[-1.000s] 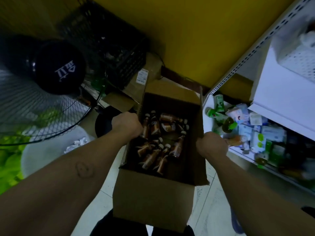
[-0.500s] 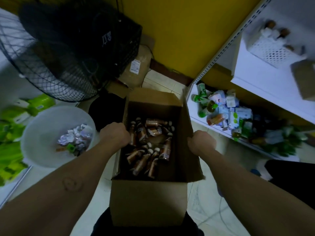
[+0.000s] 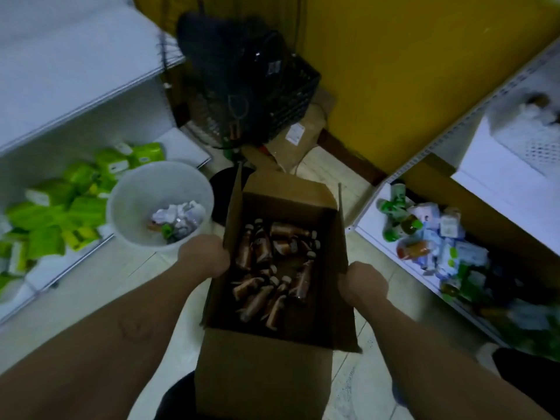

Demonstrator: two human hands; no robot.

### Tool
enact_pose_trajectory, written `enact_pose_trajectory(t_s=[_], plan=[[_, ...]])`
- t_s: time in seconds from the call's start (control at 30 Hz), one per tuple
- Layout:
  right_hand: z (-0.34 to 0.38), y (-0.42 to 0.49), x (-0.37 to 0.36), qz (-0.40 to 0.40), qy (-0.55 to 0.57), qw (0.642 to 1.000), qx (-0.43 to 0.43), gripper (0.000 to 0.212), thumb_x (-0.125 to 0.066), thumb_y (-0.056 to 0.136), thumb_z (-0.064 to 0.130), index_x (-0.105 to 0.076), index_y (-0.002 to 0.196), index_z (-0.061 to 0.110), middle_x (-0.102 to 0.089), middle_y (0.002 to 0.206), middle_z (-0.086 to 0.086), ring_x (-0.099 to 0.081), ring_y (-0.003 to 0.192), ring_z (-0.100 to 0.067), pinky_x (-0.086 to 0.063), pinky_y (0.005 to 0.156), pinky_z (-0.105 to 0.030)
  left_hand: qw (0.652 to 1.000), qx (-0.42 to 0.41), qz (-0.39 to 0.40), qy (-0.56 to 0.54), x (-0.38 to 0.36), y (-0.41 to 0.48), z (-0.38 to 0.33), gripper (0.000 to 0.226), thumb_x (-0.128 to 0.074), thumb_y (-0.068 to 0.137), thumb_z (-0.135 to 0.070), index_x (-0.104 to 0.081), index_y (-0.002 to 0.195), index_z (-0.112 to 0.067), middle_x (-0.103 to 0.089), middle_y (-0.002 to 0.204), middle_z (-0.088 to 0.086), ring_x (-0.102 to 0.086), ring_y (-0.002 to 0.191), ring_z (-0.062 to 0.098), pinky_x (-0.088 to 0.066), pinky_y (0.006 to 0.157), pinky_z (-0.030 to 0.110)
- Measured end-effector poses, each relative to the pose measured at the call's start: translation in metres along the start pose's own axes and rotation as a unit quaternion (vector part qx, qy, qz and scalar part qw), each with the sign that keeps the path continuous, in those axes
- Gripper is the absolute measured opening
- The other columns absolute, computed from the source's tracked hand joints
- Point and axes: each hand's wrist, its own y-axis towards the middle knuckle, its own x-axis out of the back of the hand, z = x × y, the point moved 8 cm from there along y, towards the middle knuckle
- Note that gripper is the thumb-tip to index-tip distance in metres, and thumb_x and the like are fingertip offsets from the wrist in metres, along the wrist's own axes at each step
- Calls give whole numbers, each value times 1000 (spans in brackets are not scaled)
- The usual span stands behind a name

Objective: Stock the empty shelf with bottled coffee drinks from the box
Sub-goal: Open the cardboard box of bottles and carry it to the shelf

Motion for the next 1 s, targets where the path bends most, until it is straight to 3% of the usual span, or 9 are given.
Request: enact_pose_trajectory(t_s=[0.1,0.33,0.47,0.6,0.67,0.83,1.0], plan=[[9,-12,1,8,4,999,34,20,-47,94,25,-60,100,12,-61,96,-4,-58,84,-21,-40,67,-27,999,43,-22,-7,3,-32,15,33,-46,91,-34,-63,100,-8,-65,109,14,-60,101,29,-41,72,29],[63,-46,-5,25,-42,988,144,22,-46,95,26,-61,99,11,-64,103,-6,-60,89,-20,-40,67,-26,987,152,-44,-29,6,-93,82,40,-45,90,-41,-62,113,-13,-61,117,11,-59,107,28,-43,76,33],[126,-60,-2,34,-65,976,206,22,-45,95,29,-57,89,11,-58,94,-9,-57,86,-24,-39,68,-27,975,210,-47,-64,2,-123,142,41,-49,87,-42,-62,114,-14,-61,116,10,-60,105,29,-40,72,31],[194,-80,-7,12,-116,963,244,33,-44,97,35,-60,105,8,-61,106,-10,-60,97,-26,-42,72,-29,962,245,-56,-106,-12,-148,210,39,-47,88,-41,-61,113,-15,-61,115,10,-60,104,30,-40,71,31],[233,-94,-13,7,-135,955,262,29,-45,96,34,-59,100,9,-62,102,-9,-61,93,-25,-43,70,-28,956,261,-51,-126,-21,-160,246,38,-47,88,-40,-62,111,-15,-62,113,10,-61,101,29,-41,71,31],[329,-137,-27,3,-178,934,309,28,-47,95,30,-52,73,15,-52,70,1,-56,71,-19,-41,60,-27,923,328,-33,-200,-63,-206,335,41,-46,88,-41,-62,113,-13,-63,113,10,-63,99,28,-47,76,33],[433,-193,-52,-14,-230,885,404,25,-45,95,35,-57,84,16,-58,80,-2,-59,75,-20,-44,61,-28,883,392,-43,-252,-94,-261,414,40,-48,88,-39,-61,114,-12,-62,115,11,-62,100,29,-44,73,31]])
